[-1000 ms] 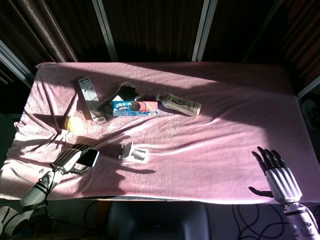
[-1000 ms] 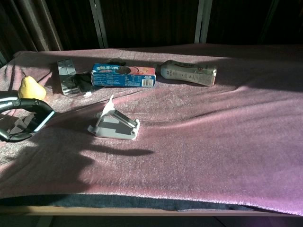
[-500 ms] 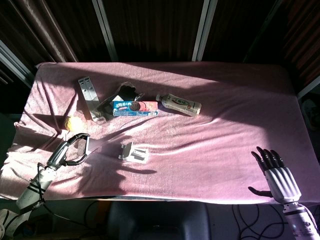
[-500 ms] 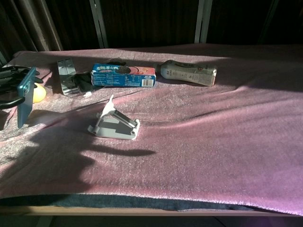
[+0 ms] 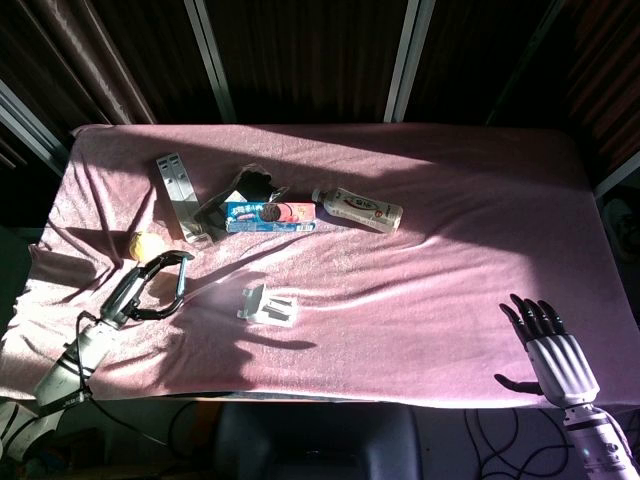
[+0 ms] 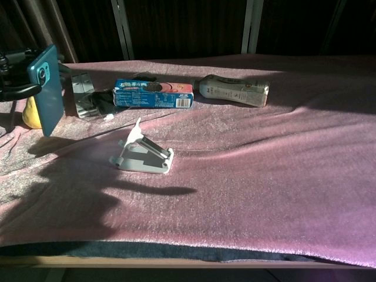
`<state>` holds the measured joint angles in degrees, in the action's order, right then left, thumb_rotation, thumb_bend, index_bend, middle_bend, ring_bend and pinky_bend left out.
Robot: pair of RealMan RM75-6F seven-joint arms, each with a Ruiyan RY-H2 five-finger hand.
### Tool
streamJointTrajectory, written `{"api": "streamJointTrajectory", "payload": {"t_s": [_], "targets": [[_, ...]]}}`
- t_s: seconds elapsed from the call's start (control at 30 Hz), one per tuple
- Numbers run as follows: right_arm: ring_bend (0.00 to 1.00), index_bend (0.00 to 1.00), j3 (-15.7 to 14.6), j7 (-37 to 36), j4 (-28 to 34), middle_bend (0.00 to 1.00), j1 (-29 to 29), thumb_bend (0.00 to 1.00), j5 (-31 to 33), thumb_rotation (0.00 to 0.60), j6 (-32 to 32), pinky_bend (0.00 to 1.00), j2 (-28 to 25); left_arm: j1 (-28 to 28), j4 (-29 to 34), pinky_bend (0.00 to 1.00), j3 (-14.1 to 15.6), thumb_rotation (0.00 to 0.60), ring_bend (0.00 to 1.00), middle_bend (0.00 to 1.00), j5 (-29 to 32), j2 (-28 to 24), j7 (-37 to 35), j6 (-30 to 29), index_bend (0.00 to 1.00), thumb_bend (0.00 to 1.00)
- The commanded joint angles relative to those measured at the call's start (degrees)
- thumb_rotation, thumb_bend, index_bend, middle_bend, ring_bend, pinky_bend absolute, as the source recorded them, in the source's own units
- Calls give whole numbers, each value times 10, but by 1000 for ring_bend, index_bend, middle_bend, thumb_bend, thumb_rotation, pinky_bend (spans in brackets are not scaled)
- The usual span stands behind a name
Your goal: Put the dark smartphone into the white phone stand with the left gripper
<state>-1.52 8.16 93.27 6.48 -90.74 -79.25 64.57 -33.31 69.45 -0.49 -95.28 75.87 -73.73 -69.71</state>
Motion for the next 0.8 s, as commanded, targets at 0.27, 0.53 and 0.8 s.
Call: {"api": "streamJointTrajectory", "payload": {"t_s": [0.27, 0.53, 0.8], "targets": [[0, 0, -1, -3, 0, 0, 1, 203, -1, 600, 1, 0, -2, -70, 53, 156, -12, 600, 631, 1000, -5, 11, 33, 58, 813, 499], [0, 0, -3, -17, 0, 0, -2, 203, -7, 600, -7, 0, -7, -77, 55, 160, -21, 600, 627, 1000, 35, 44, 48, 84, 812, 497], [0, 0, -2, -20, -3, 0, -1, 203, -6, 600, -5, 0, -9, -86, 34, 158, -8, 600, 621, 1000, 25, 55, -6, 91, 812, 497]]}}
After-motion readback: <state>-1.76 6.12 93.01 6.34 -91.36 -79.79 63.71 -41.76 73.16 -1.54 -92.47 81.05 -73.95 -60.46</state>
